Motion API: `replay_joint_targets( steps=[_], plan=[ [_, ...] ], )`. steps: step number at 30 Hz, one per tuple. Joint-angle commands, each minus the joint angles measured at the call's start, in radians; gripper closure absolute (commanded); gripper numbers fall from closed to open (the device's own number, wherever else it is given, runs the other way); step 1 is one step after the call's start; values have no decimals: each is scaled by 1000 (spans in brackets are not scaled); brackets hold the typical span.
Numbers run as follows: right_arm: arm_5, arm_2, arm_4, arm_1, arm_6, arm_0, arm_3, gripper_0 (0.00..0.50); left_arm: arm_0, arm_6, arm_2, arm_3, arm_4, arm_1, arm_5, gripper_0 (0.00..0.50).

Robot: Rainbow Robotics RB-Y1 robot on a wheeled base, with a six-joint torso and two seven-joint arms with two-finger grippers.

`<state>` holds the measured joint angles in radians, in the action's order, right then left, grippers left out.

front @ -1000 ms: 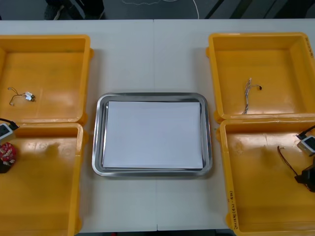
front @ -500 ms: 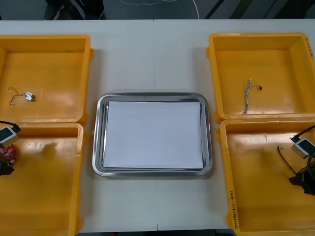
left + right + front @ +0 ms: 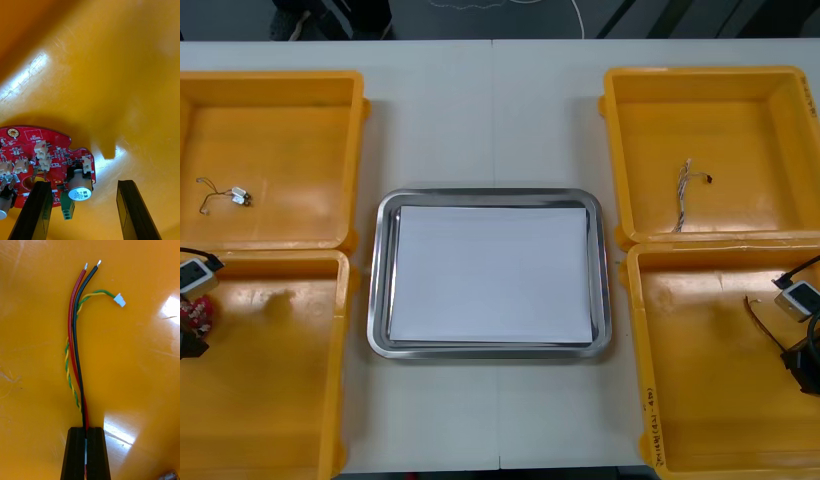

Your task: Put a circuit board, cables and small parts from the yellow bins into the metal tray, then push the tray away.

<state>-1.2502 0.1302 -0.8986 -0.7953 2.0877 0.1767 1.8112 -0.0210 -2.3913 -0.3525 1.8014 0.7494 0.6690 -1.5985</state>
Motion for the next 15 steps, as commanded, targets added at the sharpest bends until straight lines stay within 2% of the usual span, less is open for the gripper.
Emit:
replay_joint_targets(
  steps=[1, 3, 8, 11, 14, 15],
  plan=[
    [2, -8, -23, -25, 34, 29, -7, 500, -25, -42, 20, 3, -21, -23, 12, 0],
    [-5, 3, -31, -25, 37, 27, -7, 500, -25, -42, 18, 3, -25, -25, 12, 0],
    [-98, 61, -79, -30, 37, 20, 25, 500, -25, -43, 18, 3, -28, -28, 12, 2],
    [-156, 94, -75, -30, 23, 18, 69, 500, -27, -43, 20, 3, -28, -28, 12, 93],
    [-249, 144, -108, -30, 5, 15, 117, 500, -25, -45, 20, 3, -28, -28, 12, 337],
    [-273, 158, -122, -30, -12, 15, 132, 500, -25, -46, 20, 3, -28, -28, 12, 378]
  ],
)
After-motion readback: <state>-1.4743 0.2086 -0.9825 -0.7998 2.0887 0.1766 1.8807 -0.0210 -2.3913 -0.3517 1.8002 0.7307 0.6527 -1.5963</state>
